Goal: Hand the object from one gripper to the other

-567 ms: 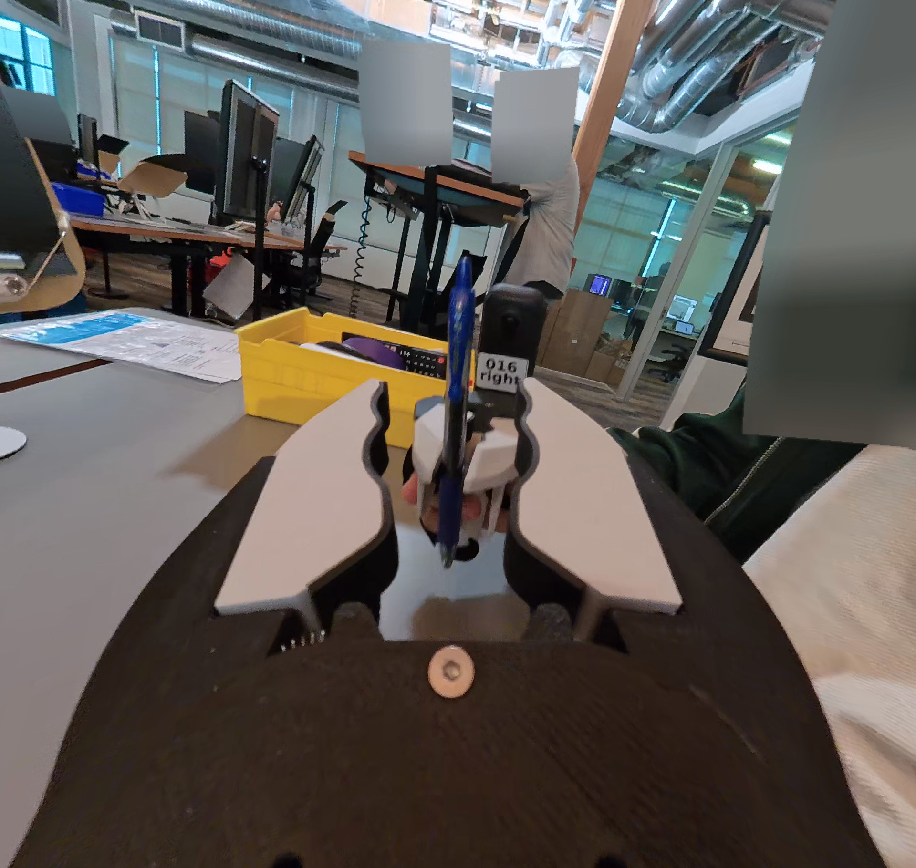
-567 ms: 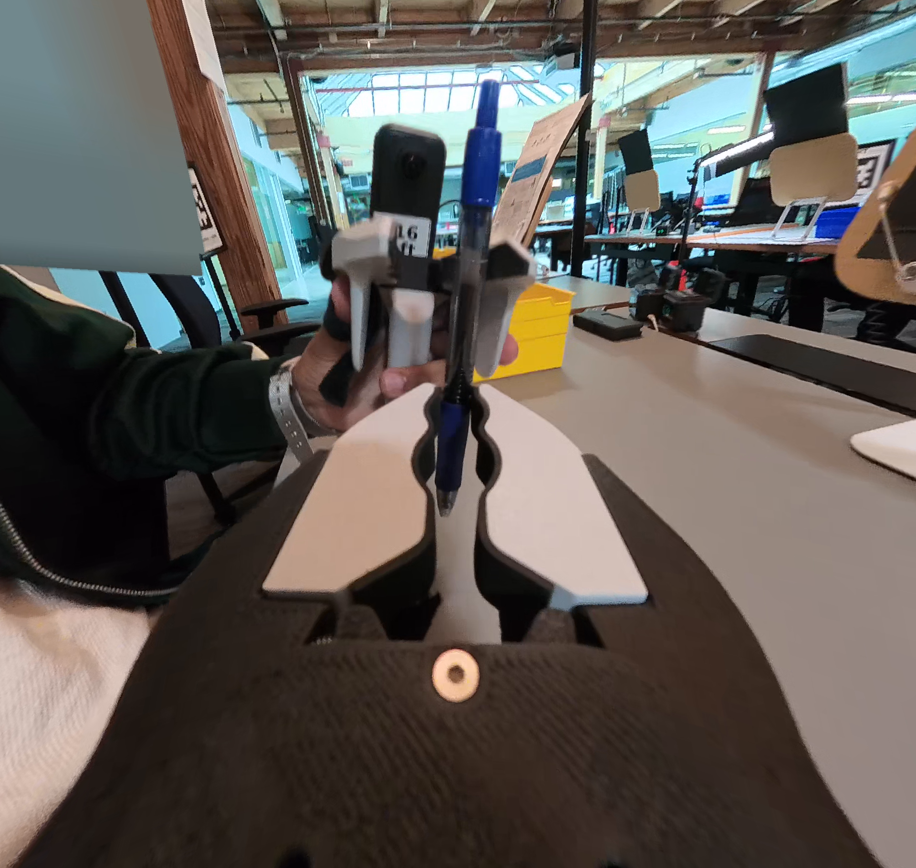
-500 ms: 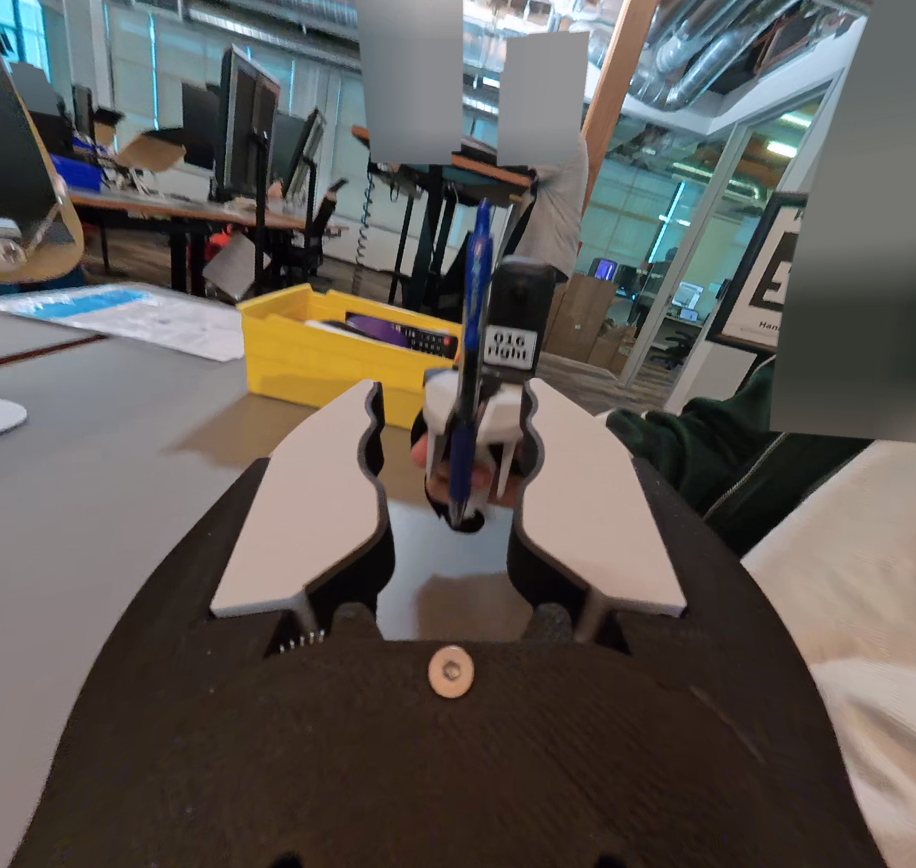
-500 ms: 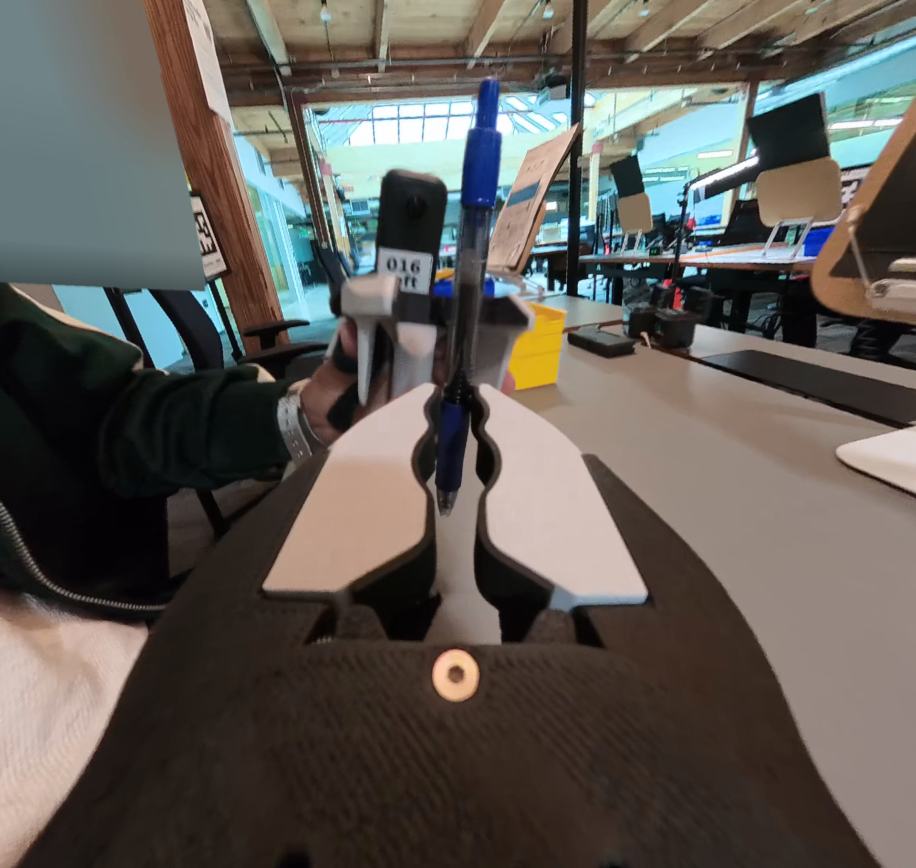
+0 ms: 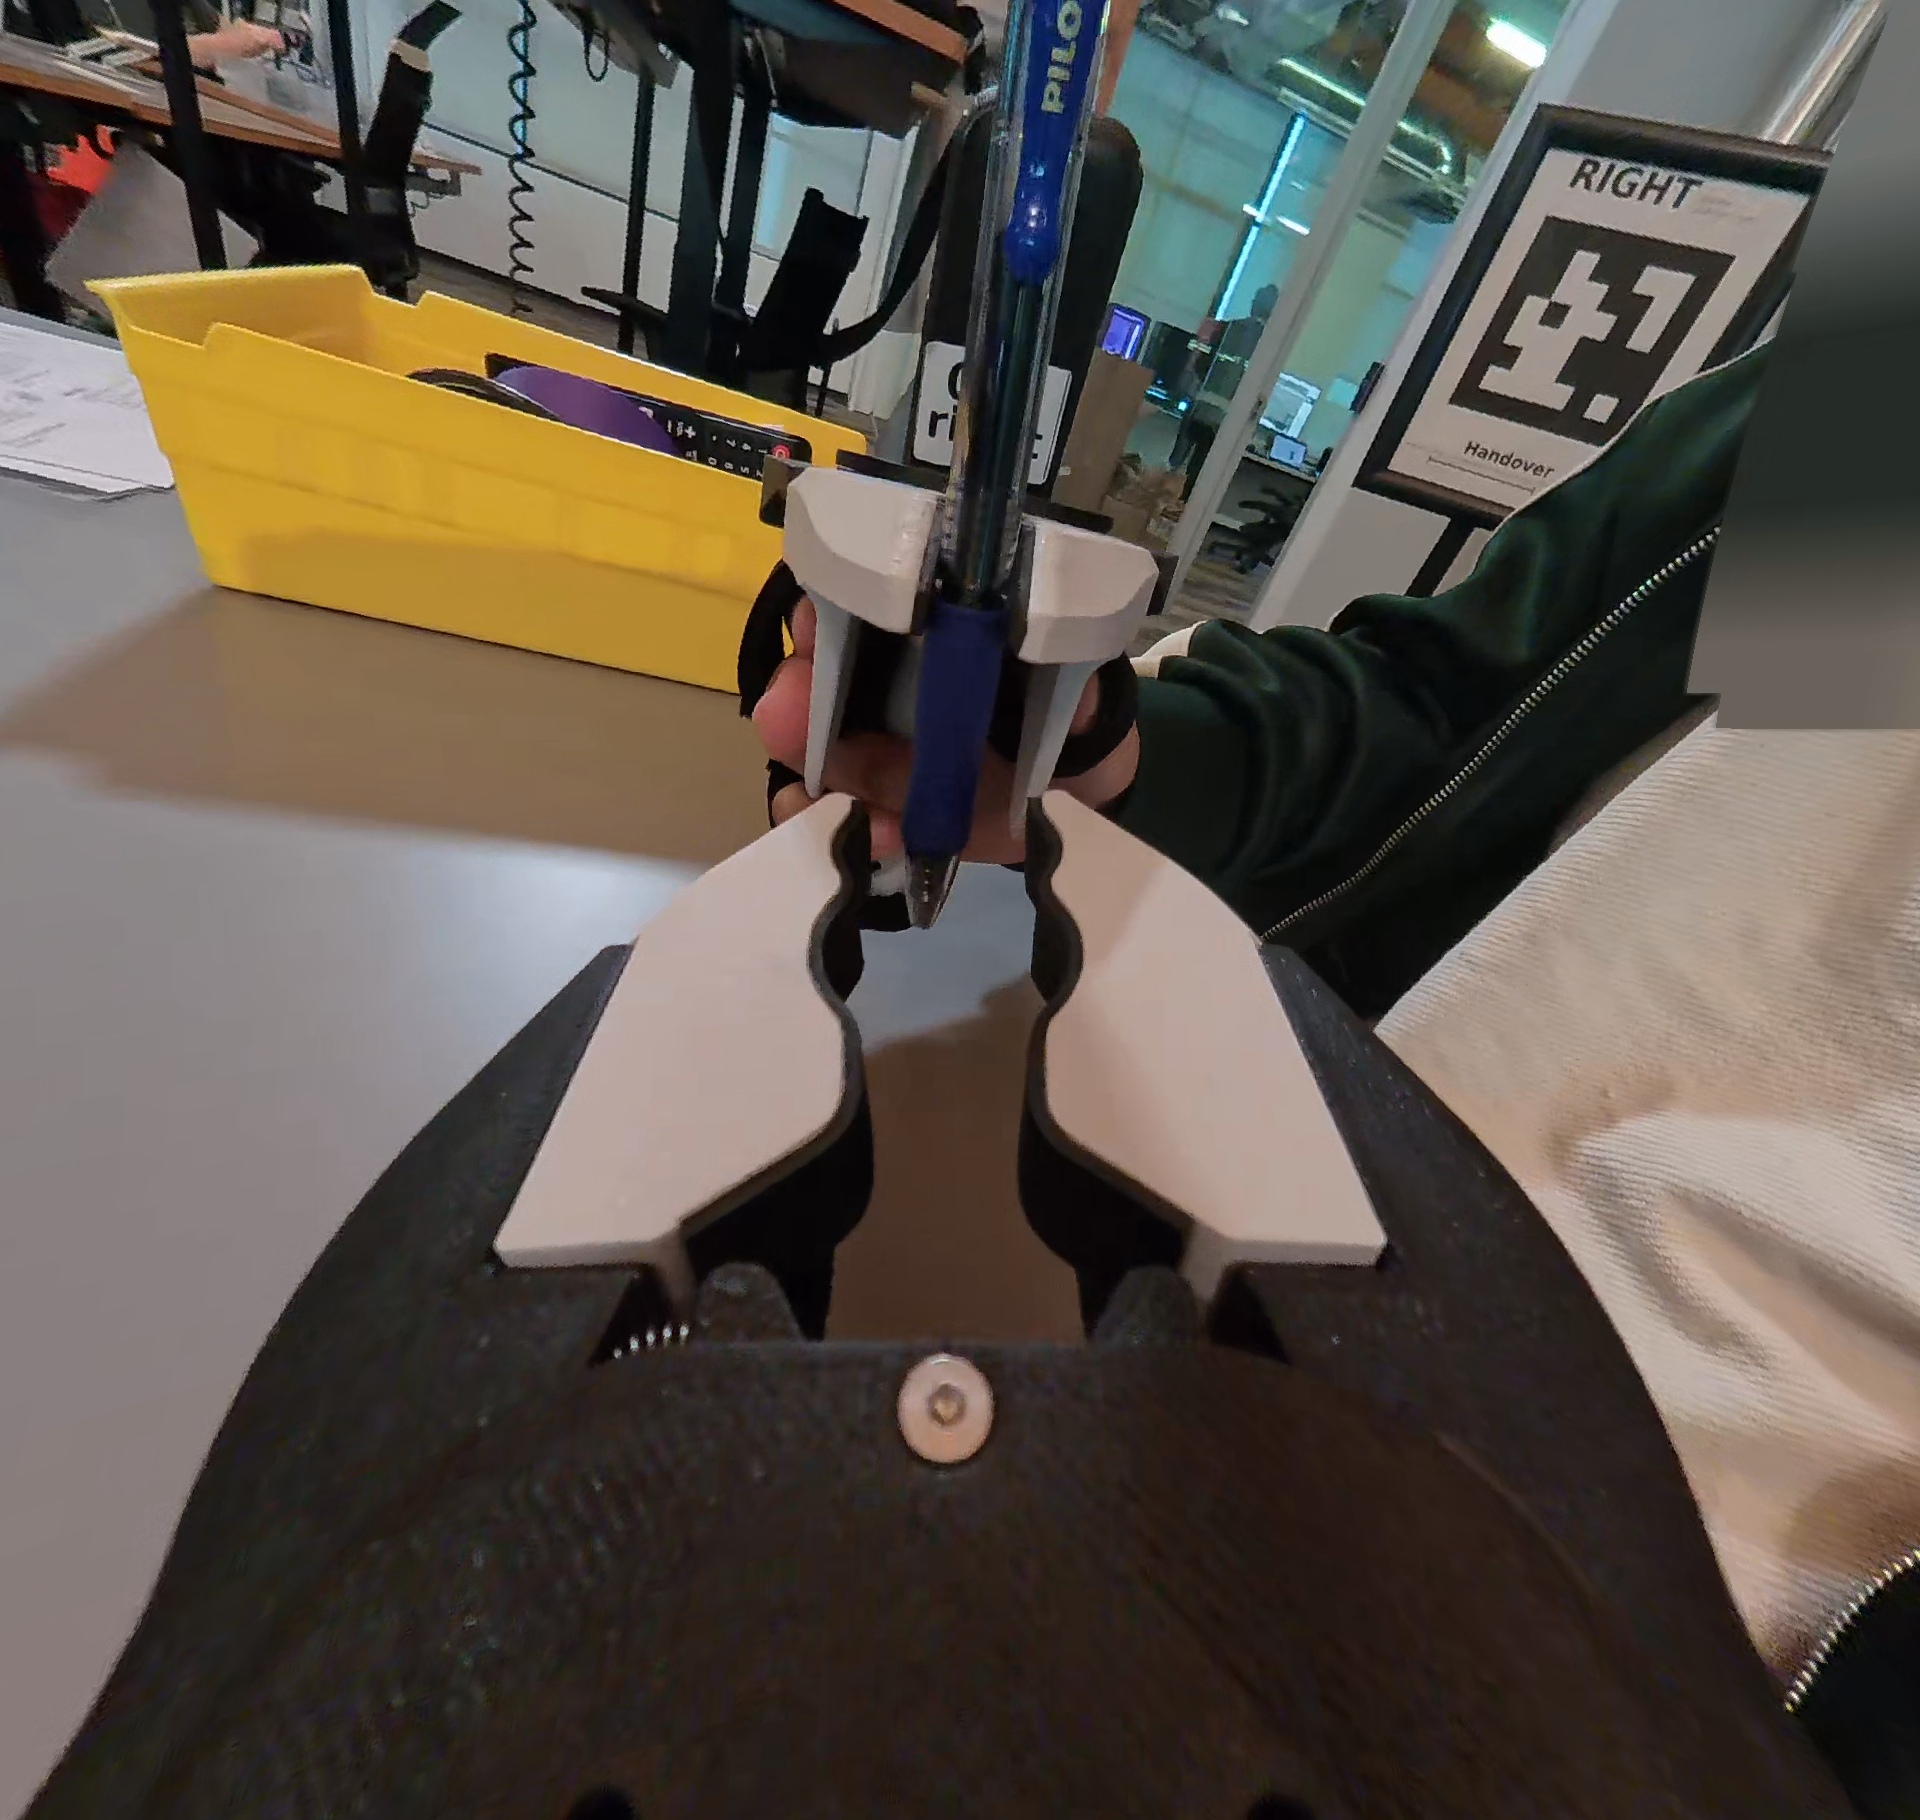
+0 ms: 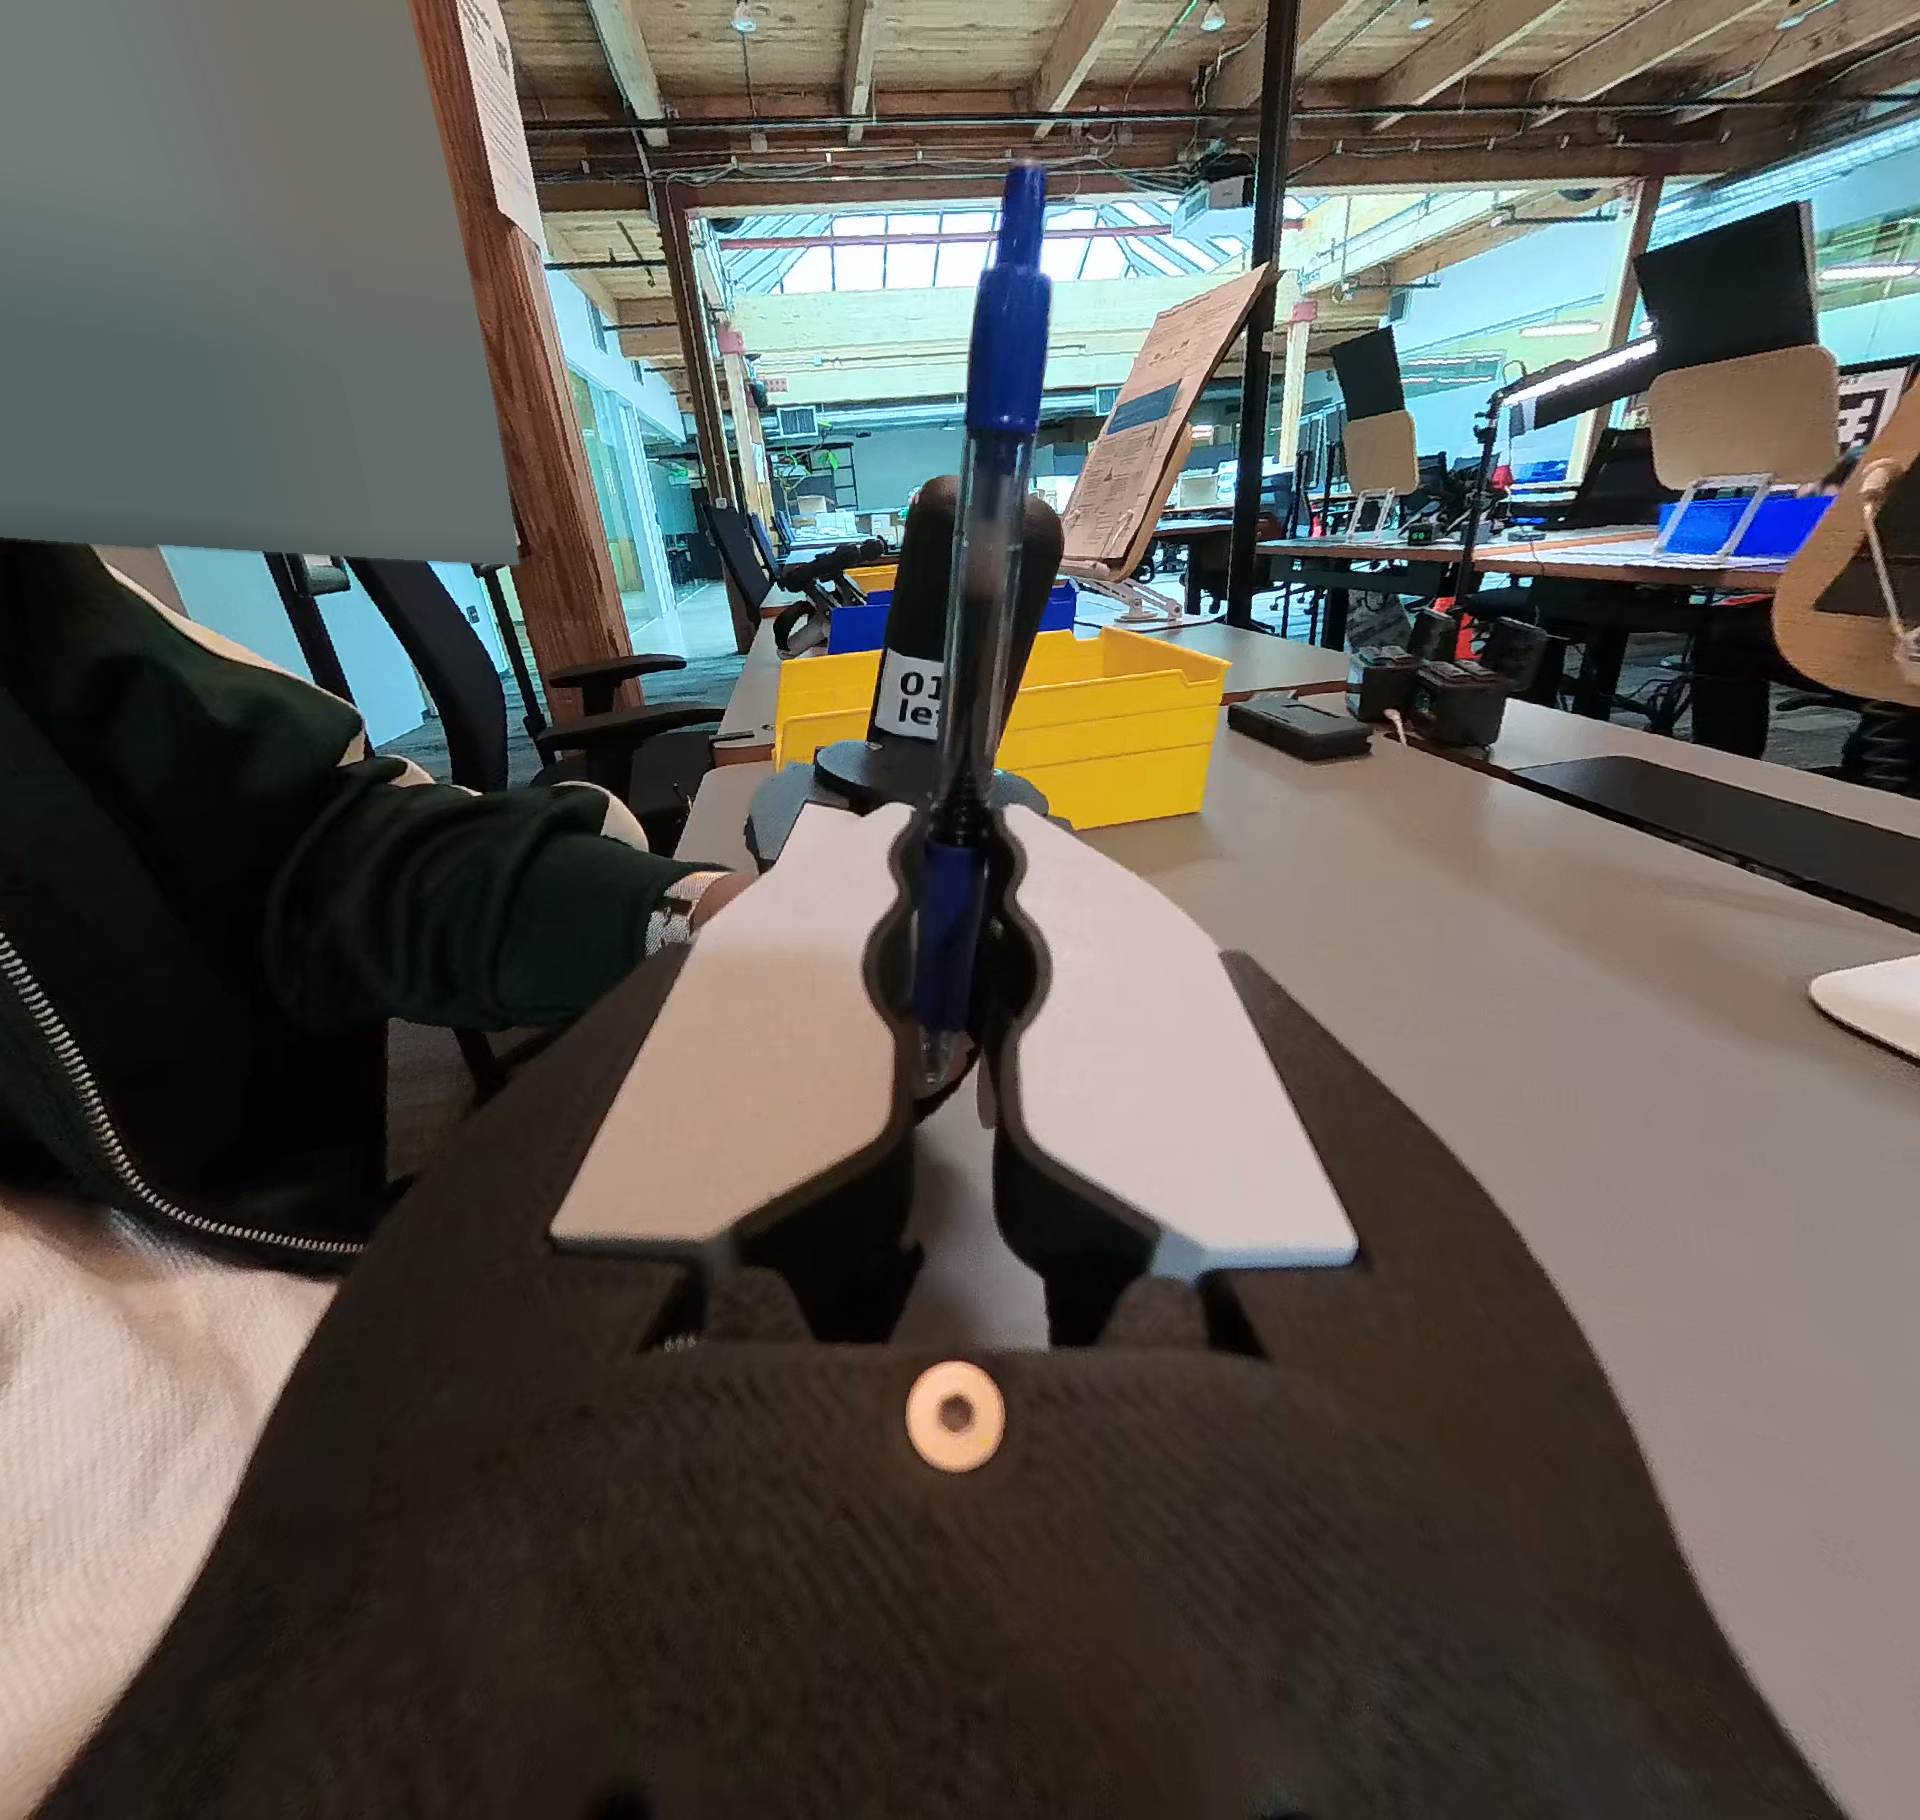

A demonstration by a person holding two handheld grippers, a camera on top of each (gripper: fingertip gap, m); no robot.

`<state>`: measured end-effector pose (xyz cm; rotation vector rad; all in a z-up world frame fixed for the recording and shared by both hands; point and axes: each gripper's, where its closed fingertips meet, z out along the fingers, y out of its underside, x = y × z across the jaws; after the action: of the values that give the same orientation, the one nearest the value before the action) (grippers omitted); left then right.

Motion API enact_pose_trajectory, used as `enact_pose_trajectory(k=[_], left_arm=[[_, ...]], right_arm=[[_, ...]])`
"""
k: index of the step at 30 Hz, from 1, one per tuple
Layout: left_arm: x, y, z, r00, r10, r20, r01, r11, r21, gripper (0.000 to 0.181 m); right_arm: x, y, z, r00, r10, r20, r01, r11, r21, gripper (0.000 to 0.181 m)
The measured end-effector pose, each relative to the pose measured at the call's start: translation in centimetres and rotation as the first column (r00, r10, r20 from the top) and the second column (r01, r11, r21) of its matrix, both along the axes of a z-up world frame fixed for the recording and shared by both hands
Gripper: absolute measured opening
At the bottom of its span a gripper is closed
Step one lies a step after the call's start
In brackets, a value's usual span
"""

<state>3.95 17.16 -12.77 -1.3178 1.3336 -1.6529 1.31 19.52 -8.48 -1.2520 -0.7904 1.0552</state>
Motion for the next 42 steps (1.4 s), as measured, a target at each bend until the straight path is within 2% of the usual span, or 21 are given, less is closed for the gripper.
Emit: enact_pose_trajectory(k=[4,7,16,19,22,28,32,42], left_arm=[[0.0,0.0,0.2,1.0,-0.003,0.012,0.004,1.0,-0.02,0.024],[-0.1,0.1,0.0,1.0,0.002,0.005,-0.002,1.0,0.007,0.013],[-0.1,0.3,-0.1,1.0,0.018,0.002,-0.018,0.999,0.031,0.012],[-0.2,0.8,0.3,0.999,0.043,0.02,-0.043,0.999,0.018,0.012],[-0.5,1.3,0.4,0.998,0.064,0.025,-0.065,0.997,0.031,0.012],[-0.6,1.4,0.5,0.997,0.068,0.035,-0.07,0.997,0.033,0.012],[-0.5,1.2,0.3,0.997,0.067,0.031,-0.068,0.997,0.041,0.012],[-0.1,0.9,-0.6,0.999,0.051,0.002,-0.051,0.998,0.043,0.012]], right_arm=[[-0.2,-0.1,-0.1,1.0,0.002,0.014,-0.002,1.0,0.004,0.011],[-0.4,-0.2,-0.2,1.0,0.007,0.02,-0.007,1.0,0.003,0.011],[-0.3,0.1,-0.4,1.0,-0.013,0.022,0.013,1.0,0.014,0.013],[-0.2,0.8,-0.8,0.997,-0.051,0.05,0.05,0.999,0.014,0.04],[0.1,1.1,-0.8,0.997,-0.06,0.042,0.06,0.998,0.007,0.042],[0.5,1.2,-0.5,0.997,-0.073,0.025,0.073,0.997,0.01,0.041],[0.7,0.8,0.2,0.999,-0.041,-0.036,0.041,0.999,-0.001,0.047],[1.6,0.9,1.0,0.996,-0.065,-0.067,0.065,0.998,-0.002,0.035]])
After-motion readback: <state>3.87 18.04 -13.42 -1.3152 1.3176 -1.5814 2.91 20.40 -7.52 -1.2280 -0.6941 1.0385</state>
